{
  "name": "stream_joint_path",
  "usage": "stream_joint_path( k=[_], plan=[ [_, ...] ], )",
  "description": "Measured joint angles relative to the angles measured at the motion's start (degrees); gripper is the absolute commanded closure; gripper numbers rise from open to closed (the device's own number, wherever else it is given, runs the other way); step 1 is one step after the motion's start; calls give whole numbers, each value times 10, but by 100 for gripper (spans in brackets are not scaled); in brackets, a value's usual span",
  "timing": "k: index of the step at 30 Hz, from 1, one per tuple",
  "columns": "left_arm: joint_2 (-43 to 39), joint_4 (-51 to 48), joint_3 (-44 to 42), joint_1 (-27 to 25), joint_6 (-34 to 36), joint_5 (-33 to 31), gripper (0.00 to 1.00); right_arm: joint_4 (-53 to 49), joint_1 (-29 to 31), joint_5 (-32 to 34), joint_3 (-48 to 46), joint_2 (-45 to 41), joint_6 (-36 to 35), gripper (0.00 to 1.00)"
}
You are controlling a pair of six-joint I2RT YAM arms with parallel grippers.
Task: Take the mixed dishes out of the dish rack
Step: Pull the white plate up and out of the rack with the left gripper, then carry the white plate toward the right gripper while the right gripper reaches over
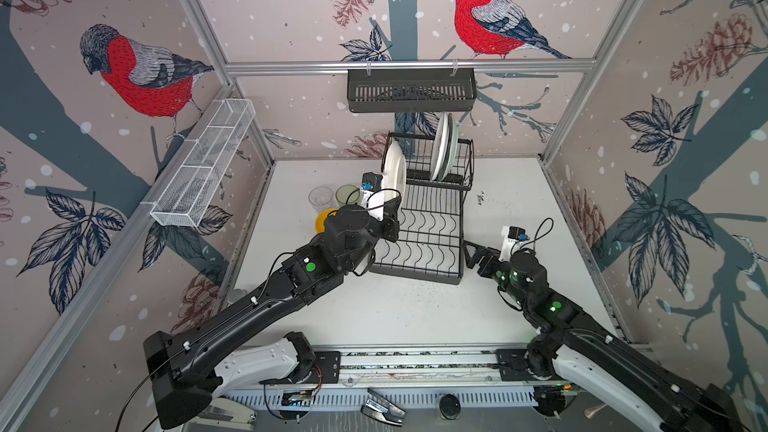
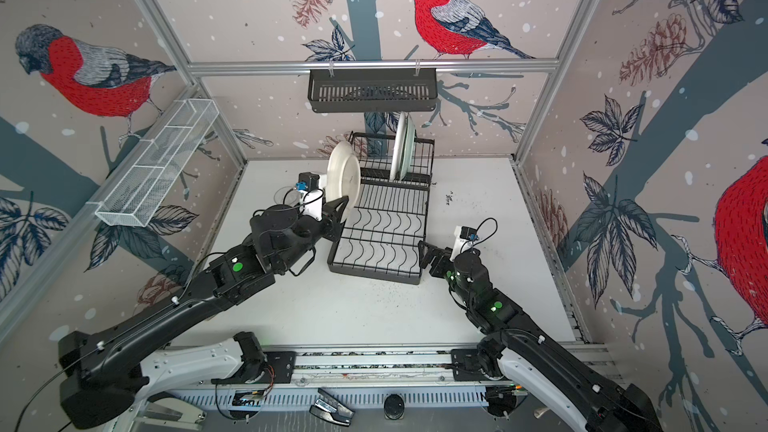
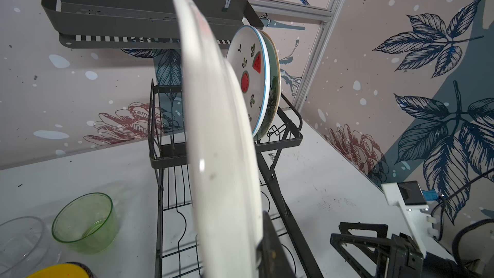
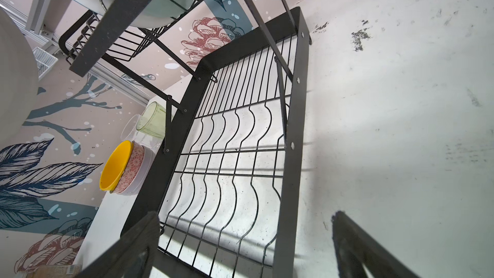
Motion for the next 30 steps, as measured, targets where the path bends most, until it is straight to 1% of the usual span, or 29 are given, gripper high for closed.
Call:
stream_joint_path(
  k=[12, 17, 23, 30],
  plan=[
    [-36, -35, -45, -7, 1, -6, 100, -2, -2, -31, 14, 4, 0, 0],
    [-21, -40, -72, -9, 2, -9, 100, -2, -4, -42, 18, 15, 3, 1],
    [-13, -38, -116, -12, 6, -29, 100, -1, -7, -54, 26, 19, 5, 1],
    [5, -34, -139, -14, 16, -37, 100, 4, -10, -69, 26, 19, 17, 0]
  ],
)
